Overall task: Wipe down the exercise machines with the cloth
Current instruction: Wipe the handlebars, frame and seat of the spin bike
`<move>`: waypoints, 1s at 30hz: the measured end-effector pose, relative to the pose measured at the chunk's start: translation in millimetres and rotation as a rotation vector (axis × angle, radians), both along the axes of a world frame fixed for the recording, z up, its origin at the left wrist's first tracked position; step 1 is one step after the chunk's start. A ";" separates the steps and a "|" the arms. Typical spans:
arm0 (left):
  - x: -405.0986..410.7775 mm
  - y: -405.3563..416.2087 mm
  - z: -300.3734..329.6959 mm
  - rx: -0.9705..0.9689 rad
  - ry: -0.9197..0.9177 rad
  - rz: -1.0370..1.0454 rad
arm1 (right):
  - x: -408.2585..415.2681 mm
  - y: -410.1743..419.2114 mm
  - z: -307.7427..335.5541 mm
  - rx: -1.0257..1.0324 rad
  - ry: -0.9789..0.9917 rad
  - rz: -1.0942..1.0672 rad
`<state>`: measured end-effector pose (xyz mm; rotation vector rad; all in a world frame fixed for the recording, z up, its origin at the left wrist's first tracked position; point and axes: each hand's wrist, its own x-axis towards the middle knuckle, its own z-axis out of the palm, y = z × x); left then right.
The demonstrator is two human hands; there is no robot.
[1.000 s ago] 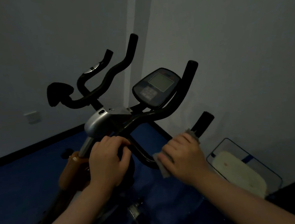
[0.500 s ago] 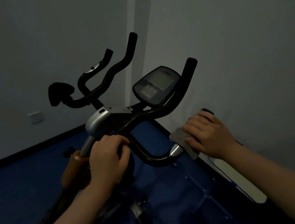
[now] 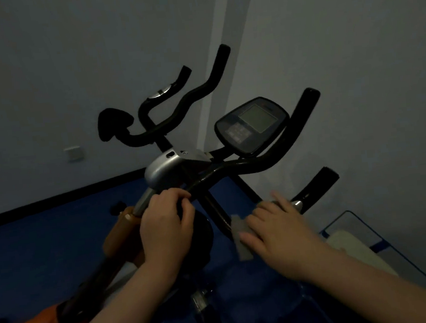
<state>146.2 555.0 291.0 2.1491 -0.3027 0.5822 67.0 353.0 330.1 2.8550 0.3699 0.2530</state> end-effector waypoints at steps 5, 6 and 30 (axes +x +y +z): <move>2.2 -1.3 0.5 0.026 0.012 0.018 | 18.7 32.3 14.2 -0.128 0.218 -0.040; 2.4 -1.2 0.6 0.032 0.000 0.016 | 29.4 40.4 12.4 -0.147 0.297 -0.014; 3.0 -0.1 -0.7 0.046 0.009 -0.005 | 74.3 65.6 12.3 0.262 0.451 -0.203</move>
